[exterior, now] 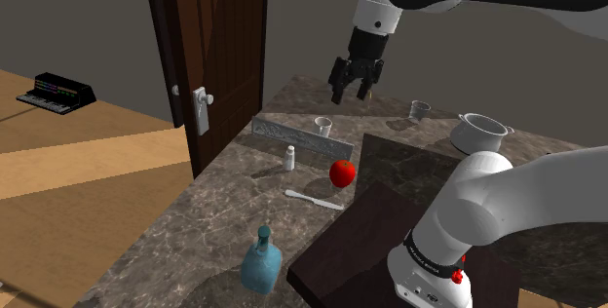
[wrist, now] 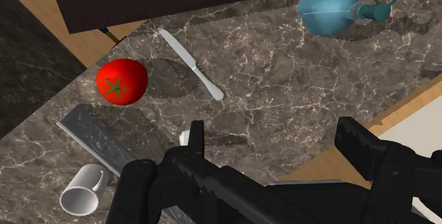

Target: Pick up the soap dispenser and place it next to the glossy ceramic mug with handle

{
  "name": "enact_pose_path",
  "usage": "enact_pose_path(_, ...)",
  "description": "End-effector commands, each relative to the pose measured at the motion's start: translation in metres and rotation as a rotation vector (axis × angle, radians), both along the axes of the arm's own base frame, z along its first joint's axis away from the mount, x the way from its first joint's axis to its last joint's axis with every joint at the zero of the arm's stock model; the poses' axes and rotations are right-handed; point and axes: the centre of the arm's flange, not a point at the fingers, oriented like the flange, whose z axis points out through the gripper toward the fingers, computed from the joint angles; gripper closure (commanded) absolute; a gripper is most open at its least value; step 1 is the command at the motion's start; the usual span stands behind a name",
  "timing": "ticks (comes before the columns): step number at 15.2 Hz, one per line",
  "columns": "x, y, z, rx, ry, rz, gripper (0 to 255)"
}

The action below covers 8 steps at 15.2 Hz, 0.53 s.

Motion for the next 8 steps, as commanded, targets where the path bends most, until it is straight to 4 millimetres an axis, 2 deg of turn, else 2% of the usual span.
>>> enact_pose_path(1, 0.000, 0.000, 0.000, 0.000, 0.000, 0.000, 0)
enact_pose_path(8, -0.003, 0.071, -0.060, -0.007, 0.005, -0.012, 0)
